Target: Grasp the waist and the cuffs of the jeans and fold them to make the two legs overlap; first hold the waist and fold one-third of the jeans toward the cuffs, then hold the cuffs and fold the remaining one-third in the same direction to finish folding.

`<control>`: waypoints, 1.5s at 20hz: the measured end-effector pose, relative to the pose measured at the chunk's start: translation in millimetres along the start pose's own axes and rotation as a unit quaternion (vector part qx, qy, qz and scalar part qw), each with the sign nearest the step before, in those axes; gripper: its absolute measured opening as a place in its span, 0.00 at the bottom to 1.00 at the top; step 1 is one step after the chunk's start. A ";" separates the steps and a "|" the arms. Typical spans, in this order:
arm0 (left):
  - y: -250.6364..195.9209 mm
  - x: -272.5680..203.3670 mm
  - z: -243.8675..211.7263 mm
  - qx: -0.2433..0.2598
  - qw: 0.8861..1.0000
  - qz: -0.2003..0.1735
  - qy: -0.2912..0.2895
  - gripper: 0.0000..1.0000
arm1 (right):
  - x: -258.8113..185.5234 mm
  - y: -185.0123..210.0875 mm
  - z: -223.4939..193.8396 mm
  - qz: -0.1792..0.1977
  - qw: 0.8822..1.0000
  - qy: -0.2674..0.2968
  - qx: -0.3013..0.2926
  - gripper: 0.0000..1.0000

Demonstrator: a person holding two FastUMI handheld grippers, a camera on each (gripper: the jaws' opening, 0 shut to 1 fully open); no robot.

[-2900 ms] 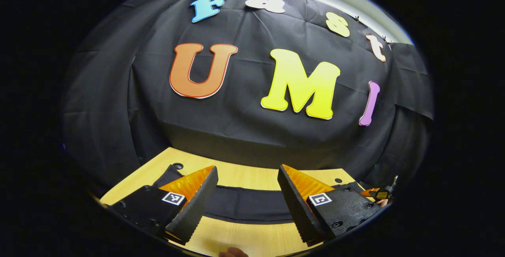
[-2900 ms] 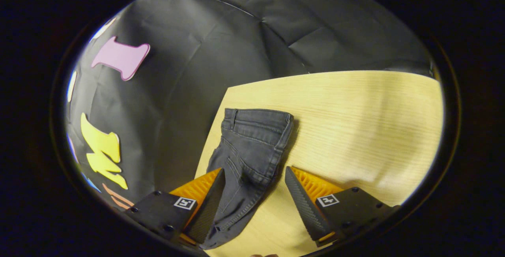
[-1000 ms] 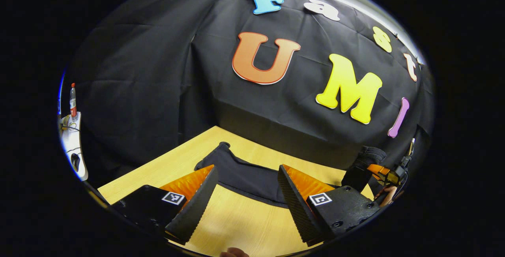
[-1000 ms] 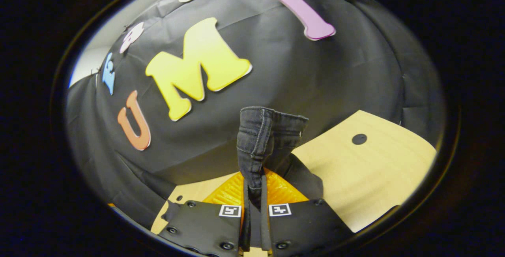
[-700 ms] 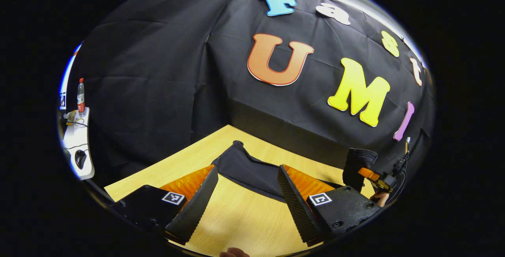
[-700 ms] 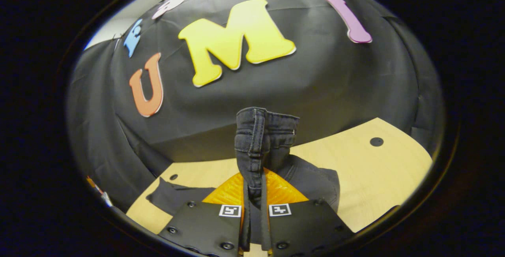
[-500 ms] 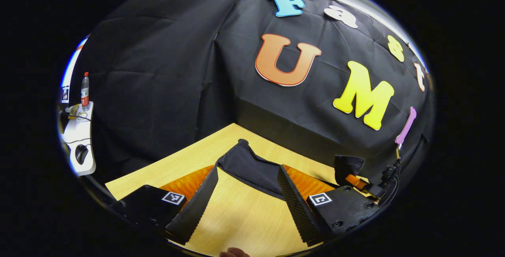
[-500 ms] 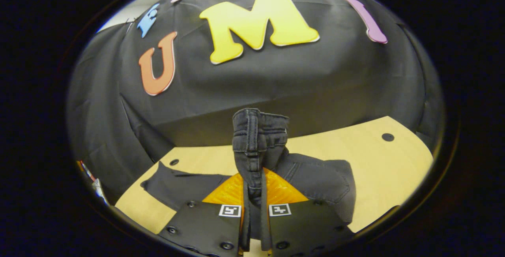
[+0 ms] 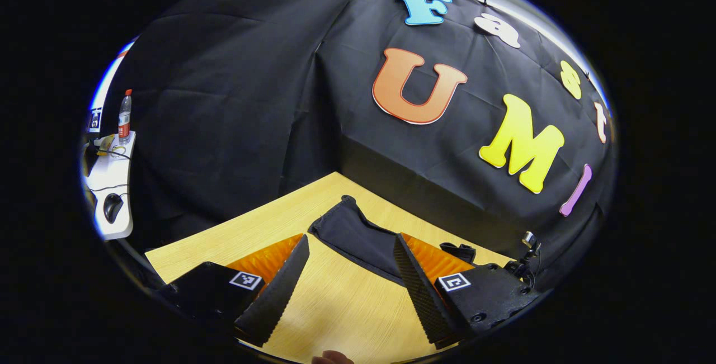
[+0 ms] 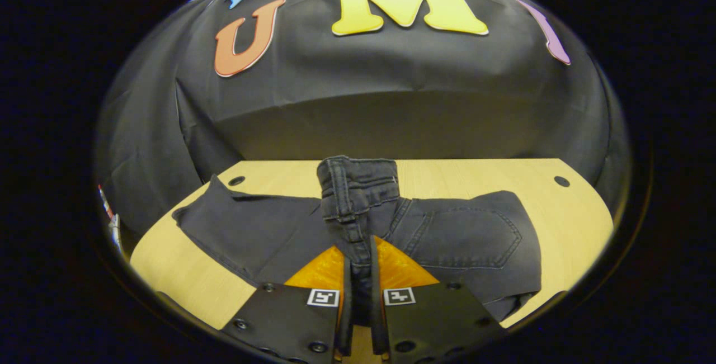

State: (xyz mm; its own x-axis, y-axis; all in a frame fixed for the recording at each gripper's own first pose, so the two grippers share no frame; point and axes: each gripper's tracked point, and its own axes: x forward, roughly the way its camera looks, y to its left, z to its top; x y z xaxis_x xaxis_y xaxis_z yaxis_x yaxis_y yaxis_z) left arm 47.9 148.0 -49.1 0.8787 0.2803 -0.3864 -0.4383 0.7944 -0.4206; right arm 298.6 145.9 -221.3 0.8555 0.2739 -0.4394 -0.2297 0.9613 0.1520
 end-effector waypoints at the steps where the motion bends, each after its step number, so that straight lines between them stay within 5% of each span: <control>1: -0.1 1.3 -0.7 -0.001 1.000 0.000 0.001 0.99 | 0.8 -0.6 -1.3 -0.001 1.000 -0.001 -0.003 0.14; 6: -0.7 9.1 -2.3 -0.008 1.000 -0.003 0.007 0.99 | -1.7 6.1 -4.5 0.017 1.000 0.007 -0.001 0.19; 10: -6.4 34.6 -18.3 -0.040 0.999 -0.012 0.032 0.99 | -18.5 21.8 -0.1 0.045 0.999 0.006 -0.013 0.86; 12: -10.1 51.8 -38.3 -0.091 0.993 -0.030 0.071 0.98 | -29.9 22.3 17.2 0.056 0.998 -0.013 -0.014 0.97; 17: -6.0 109.5 -74.0 -0.233 0.963 -0.020 0.132 0.99 | -78.9 -10.3 78.2 0.061 0.995 -0.073 -0.031 1.00; 30: 13.2 189.3 -112.4 -0.334 0.924 -0.009 0.187 0.99 | -211.8 -172.6 200.7 -0.052 0.982 -0.178 -0.025 0.96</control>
State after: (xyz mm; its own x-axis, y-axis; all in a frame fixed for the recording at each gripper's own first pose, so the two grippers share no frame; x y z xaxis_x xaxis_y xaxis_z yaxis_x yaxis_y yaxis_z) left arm 187.2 151.0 -220.1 0.8152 -0.0357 -0.5781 -0.5525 0.2518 -0.7946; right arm 250.3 -83.9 23.3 0.9814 0.1559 -0.1117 -0.1481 0.9861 0.0757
